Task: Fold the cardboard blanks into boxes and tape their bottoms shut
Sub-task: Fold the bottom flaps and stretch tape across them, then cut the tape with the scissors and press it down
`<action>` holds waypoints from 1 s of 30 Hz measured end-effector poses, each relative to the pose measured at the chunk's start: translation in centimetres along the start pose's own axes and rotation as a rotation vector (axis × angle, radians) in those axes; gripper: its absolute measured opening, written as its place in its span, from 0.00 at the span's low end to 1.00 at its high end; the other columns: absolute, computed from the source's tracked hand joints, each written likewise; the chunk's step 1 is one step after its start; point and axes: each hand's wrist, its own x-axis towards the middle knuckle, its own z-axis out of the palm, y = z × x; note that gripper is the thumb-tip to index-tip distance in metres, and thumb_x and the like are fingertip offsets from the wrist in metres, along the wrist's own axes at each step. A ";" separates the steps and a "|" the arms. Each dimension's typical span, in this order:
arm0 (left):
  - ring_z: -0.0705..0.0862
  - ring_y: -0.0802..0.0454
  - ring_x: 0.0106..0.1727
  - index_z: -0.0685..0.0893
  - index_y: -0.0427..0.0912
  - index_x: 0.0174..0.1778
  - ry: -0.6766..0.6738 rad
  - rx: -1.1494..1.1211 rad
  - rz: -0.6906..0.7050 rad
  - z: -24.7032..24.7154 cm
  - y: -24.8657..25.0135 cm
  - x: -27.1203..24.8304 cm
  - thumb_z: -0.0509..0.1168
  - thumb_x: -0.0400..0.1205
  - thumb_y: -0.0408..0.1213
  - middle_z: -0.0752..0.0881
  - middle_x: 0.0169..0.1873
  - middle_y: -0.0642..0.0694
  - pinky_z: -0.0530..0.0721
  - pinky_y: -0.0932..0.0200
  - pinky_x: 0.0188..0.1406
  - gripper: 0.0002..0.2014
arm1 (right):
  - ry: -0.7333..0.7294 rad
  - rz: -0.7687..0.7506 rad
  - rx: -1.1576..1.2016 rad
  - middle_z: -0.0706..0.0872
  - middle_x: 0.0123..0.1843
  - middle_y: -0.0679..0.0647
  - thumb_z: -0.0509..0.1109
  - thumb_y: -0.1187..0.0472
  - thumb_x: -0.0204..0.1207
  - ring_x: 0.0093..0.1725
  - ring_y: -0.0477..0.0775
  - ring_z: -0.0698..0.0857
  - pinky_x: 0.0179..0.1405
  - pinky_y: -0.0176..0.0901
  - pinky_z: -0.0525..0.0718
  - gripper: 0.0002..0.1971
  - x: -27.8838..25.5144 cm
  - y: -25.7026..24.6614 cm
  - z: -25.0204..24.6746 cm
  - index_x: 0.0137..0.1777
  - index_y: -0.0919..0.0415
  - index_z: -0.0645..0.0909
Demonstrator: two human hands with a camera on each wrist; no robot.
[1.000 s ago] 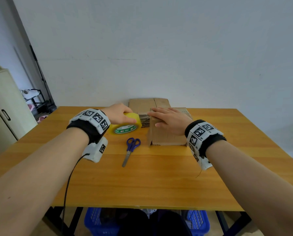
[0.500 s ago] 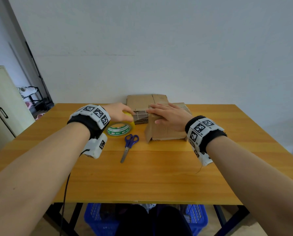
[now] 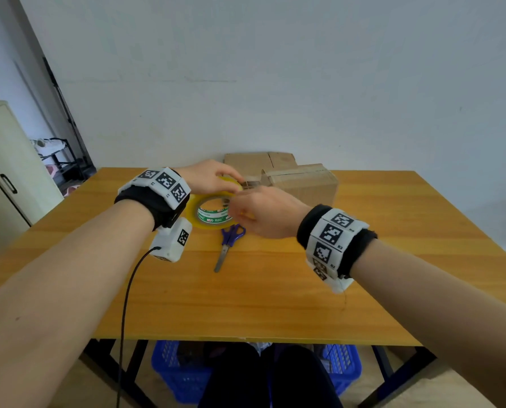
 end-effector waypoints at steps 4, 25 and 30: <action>0.73 0.50 0.73 0.81 0.49 0.69 0.018 0.059 0.024 -0.6 -0.4 0.0 0.66 0.81 0.43 0.78 0.71 0.49 0.70 0.55 0.71 0.19 | -0.336 0.134 0.017 0.86 0.56 0.60 0.57 0.66 0.83 0.52 0.64 0.84 0.53 0.57 0.83 0.16 1.9 -0.1 2.5 0.64 0.60 0.82; 0.72 0.50 0.74 0.79 0.51 0.69 -0.004 0.023 0.036 0.0 -2.0 1.7 0.67 0.80 0.45 0.77 0.72 0.49 0.69 0.48 0.75 0.20 | -0.531 0.302 -0.089 0.80 0.45 0.59 0.60 0.64 0.83 0.43 0.59 0.79 0.46 0.45 0.77 0.08 5.8 0.3 4.9 0.48 0.65 0.80; 0.74 0.49 0.73 0.79 0.51 0.70 -0.035 0.010 0.031 0.0 -2.0 1.5 0.67 0.80 0.45 0.77 0.72 0.48 0.73 0.51 0.72 0.20 | -0.582 0.164 -0.216 0.80 0.43 0.56 0.64 0.68 0.79 0.42 0.58 0.79 0.38 0.43 0.74 0.07 5.2 0.5 4.5 0.52 0.66 0.82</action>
